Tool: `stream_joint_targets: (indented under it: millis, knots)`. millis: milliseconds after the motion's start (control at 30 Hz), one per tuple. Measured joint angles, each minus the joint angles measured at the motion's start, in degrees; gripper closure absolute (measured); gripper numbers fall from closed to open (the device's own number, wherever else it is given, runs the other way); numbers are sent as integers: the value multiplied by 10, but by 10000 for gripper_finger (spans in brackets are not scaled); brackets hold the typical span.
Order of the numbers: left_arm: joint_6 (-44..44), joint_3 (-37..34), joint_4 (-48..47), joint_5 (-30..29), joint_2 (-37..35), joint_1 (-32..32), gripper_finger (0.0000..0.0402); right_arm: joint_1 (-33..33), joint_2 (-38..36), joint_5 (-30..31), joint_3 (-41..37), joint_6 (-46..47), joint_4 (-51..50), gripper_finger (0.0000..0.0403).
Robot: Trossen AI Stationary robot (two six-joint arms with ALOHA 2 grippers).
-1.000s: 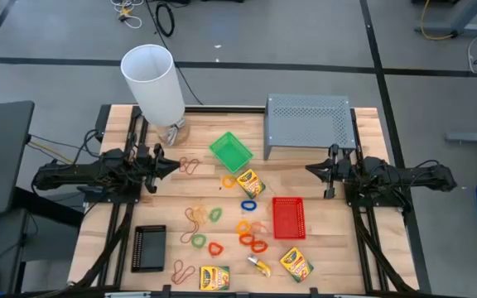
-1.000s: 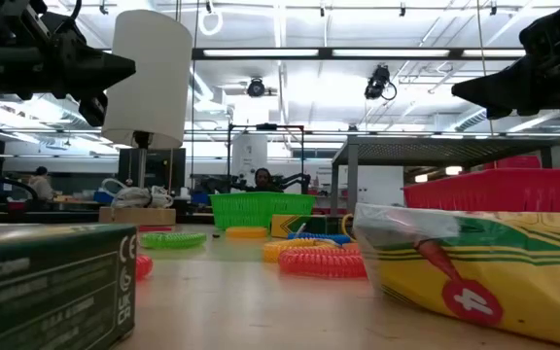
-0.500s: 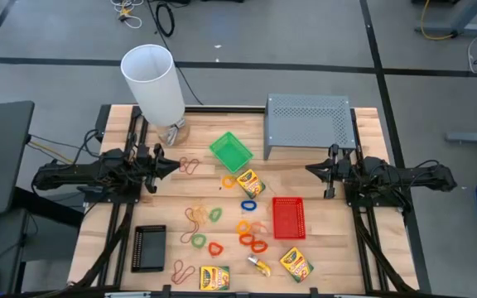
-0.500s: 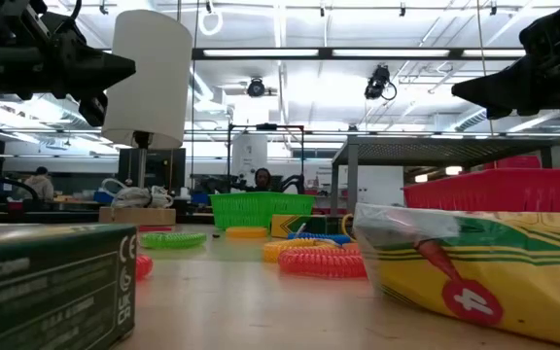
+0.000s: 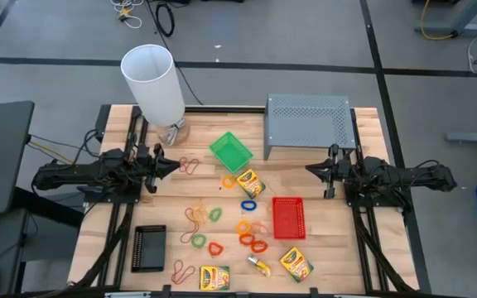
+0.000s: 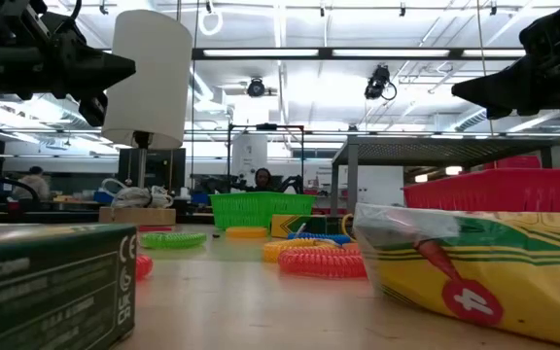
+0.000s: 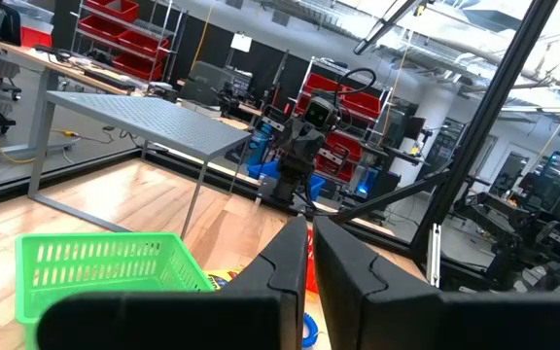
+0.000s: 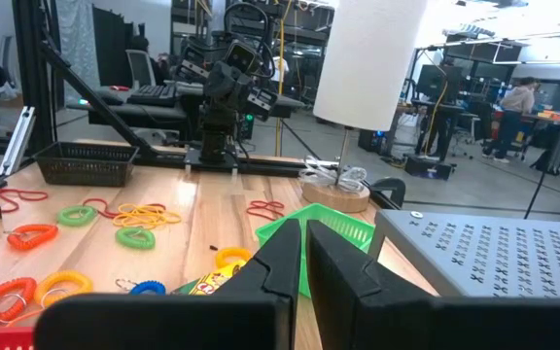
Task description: Pick & Place Office Desk Supplies
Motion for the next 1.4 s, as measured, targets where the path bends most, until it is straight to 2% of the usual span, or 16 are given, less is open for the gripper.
stream_joint_targets:
  millis: [333, 567, 800, 933, 1400]
  knots:
    - [-1, 0, 0, 0, 0, 0, 373, 0, 0, 0, 0, 0, 0, 371]
    - [-33, 0, 0, 1, 0, 0, 373, 0, 0, 0, 0, 0, 0, 371]
    - [75, 0, 0, 24, 0, 0, 373, 0, 0, 0, 0, -6, 10, 371]
    - [111, 0, 0, 18, 0, 0, 373, 0, 0, 0, 0, 35, 38, 371]
    - [118, 0, 0, 11, 0, 0, 373, 0, 0, 0, 0, 15, 108, 371]
